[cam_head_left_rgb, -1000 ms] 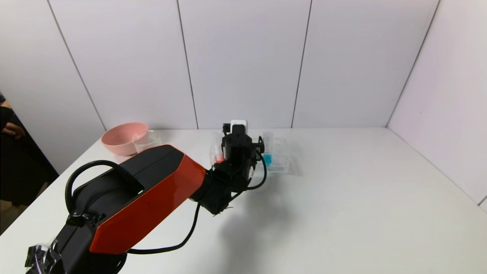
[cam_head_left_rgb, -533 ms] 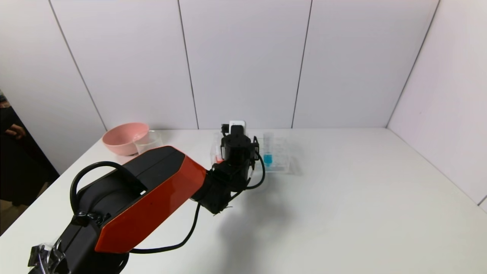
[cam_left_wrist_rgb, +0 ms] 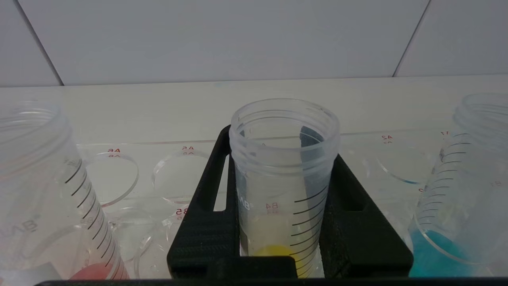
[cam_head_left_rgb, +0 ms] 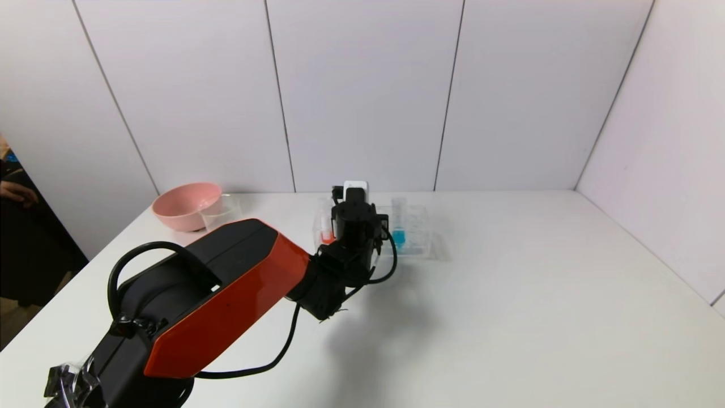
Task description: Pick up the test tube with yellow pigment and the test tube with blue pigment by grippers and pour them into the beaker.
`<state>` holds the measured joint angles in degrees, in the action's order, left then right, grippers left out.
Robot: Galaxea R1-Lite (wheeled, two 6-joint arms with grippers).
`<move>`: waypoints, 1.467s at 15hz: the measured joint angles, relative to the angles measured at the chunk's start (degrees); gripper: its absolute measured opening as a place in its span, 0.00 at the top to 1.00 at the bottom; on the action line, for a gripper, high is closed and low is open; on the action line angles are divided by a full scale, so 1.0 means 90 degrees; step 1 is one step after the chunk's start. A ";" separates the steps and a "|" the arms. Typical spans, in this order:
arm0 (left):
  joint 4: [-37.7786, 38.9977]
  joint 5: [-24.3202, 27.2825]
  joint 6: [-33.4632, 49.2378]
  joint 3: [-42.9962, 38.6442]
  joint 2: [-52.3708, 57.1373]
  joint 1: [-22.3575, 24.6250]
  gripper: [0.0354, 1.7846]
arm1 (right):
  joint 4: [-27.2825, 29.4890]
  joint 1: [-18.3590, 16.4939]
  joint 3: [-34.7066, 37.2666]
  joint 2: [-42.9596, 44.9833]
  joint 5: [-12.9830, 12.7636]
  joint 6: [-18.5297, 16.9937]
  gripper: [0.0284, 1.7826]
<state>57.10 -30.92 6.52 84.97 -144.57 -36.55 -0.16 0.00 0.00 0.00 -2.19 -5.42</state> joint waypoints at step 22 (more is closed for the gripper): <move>-0.0649 -0.0106 -0.0173 -0.0413 0.1285 -0.0223 0.71 | 0.0000 0.0000 0.0000 0.0000 0.0000 0.0000 0.00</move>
<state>51.26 -31.87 4.96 81.25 -133.00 -38.56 -0.16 0.00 0.00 0.00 -2.19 -5.42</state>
